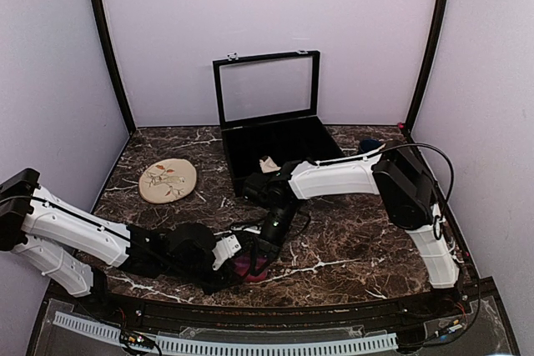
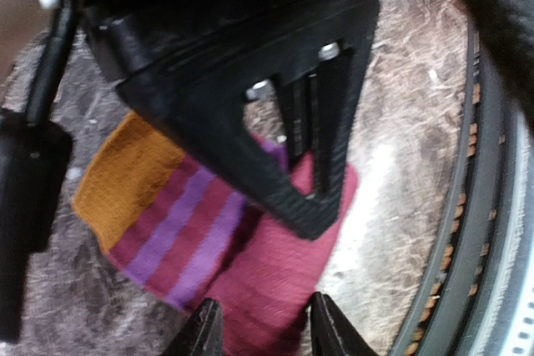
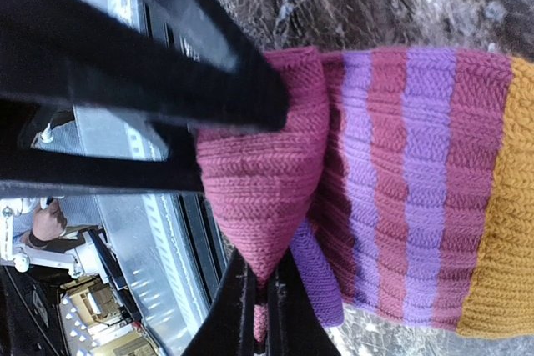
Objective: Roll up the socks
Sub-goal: Roll the sock at the center of the board.
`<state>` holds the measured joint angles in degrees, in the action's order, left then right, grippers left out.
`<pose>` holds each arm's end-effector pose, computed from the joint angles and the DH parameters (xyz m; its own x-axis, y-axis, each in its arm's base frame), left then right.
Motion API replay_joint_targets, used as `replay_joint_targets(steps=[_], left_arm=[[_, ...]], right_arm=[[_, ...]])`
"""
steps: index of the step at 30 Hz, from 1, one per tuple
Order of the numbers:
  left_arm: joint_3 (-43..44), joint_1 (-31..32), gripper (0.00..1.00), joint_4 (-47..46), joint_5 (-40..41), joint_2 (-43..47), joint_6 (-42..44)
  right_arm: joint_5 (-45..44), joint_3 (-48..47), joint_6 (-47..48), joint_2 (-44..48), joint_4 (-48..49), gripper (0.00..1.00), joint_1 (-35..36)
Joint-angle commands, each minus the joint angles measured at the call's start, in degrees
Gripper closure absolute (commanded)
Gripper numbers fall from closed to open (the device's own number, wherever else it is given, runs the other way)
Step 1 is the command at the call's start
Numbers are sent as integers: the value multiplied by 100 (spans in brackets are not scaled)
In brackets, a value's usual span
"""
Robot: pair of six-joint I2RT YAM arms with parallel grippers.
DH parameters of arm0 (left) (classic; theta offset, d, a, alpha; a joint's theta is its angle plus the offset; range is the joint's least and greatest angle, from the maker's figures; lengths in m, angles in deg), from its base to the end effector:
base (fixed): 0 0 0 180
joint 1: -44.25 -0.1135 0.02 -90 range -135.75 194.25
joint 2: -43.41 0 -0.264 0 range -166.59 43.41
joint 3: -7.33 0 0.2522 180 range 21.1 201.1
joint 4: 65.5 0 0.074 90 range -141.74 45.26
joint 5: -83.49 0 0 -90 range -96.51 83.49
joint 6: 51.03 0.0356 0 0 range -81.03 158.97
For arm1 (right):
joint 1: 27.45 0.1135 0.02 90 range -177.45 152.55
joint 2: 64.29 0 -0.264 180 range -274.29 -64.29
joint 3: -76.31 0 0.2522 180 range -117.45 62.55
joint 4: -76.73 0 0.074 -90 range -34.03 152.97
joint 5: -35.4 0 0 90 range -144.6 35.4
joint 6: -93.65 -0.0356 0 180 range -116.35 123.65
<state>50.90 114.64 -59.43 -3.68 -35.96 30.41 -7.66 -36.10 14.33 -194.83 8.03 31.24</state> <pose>0.0881 -0.2419 0.1523 -0.3597 0.5667 -0.7413 0.8848 0.4593 -0.0783 0.2047 0.3866 0.1375 -0.3979 -0.8976 -0.1895 -0.6900 0.1567 0.7066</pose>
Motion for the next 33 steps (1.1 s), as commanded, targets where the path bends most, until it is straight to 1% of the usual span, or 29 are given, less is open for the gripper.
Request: replay_joint_targets(steps=[1, 4, 9, 15, 19, 25, 31, 33], left_arm=[[113, 71, 62, 328, 677, 78, 325], [145, 71, 61, 324, 600, 36, 458], [173, 71, 62, 185, 31, -123, 596], [307, 71, 67, 257, -555, -356, 648], [404, 69, 73, 345, -610, -497, 677], [567, 71, 90, 442, -831, -723, 724], [683, 61, 99, 521, -1092, -938, 606], [674, 63, 100, 524, -1112, -954, 506]], right_arm=[[200, -2, 119, -111, -144, 100, -43], [228, 23, 143, -113, -150, 100, -43], [271, 4, 153, -146, -179, 100, -43], [332, 80, 179, -122, -162, 100, -69], [356, 177, 189, -92, -147, 100, -70], [373, 488, 157, 33, -26, 100, -77], [287, 784, 33, 200, 198, 100, -86], [232, 913, -47, 276, 334, 88, -108]])
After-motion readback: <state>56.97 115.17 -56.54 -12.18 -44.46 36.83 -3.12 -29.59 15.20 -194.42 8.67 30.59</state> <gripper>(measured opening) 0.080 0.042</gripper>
